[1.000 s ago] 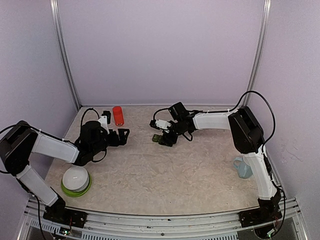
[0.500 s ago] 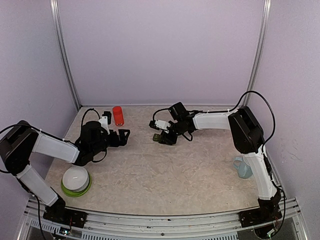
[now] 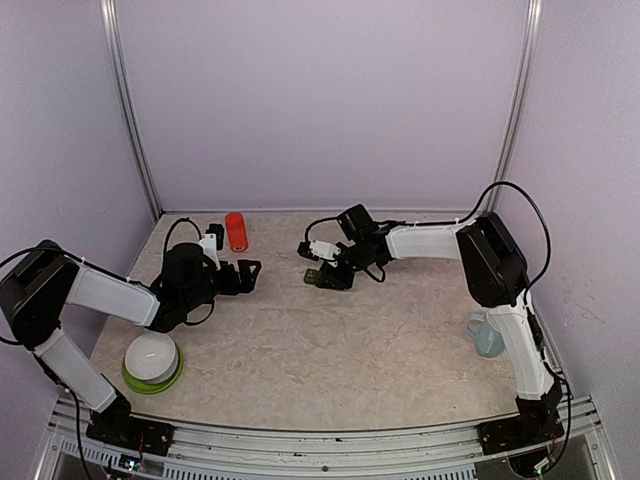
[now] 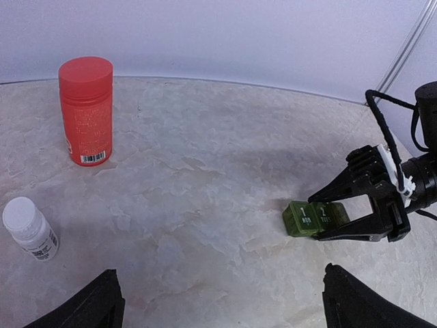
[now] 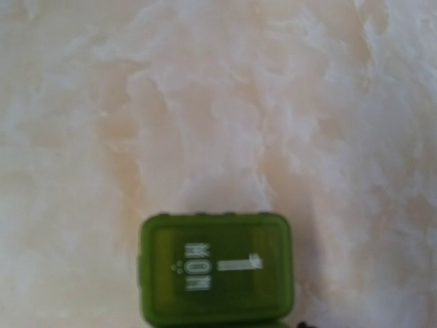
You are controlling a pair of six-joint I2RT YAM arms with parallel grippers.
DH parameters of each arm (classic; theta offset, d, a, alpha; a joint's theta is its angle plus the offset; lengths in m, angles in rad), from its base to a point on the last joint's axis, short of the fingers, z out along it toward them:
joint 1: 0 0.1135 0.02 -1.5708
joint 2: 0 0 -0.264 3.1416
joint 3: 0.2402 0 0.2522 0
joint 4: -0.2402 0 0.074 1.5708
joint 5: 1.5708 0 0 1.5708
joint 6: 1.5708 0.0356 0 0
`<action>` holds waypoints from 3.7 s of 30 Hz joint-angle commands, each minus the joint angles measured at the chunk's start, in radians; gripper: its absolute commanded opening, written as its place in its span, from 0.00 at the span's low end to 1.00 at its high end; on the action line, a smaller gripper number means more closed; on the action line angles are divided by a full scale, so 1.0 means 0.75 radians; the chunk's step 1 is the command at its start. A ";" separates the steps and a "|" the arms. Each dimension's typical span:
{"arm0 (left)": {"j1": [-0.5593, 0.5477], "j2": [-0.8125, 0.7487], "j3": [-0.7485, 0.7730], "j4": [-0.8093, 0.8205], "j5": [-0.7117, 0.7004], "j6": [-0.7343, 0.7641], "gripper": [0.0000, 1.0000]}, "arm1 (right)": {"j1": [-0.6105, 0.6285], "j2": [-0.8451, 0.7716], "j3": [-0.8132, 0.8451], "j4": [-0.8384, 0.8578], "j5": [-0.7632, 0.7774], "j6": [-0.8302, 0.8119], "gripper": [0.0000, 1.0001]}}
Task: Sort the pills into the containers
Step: Pick up the pill container from the center of the board, then pass from the right arm to the left
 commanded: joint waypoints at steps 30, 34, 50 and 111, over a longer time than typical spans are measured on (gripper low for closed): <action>-0.116 -0.133 -0.085 0.307 0.799 0.334 0.99 | 0.159 -0.539 -0.173 -0.421 -0.333 0.018 0.33; -0.136 -0.118 -0.065 0.268 0.877 0.383 0.99 | 0.179 -0.566 -0.184 -0.457 -0.354 0.019 0.33; -0.187 -0.089 -0.002 0.135 0.934 0.484 0.89 | 0.237 -0.645 -0.202 -0.523 -0.418 0.007 0.33; 0.009 0.565 0.253 0.901 1.352 -1.042 0.57 | 0.401 -0.673 -0.511 0.077 0.419 -0.027 0.34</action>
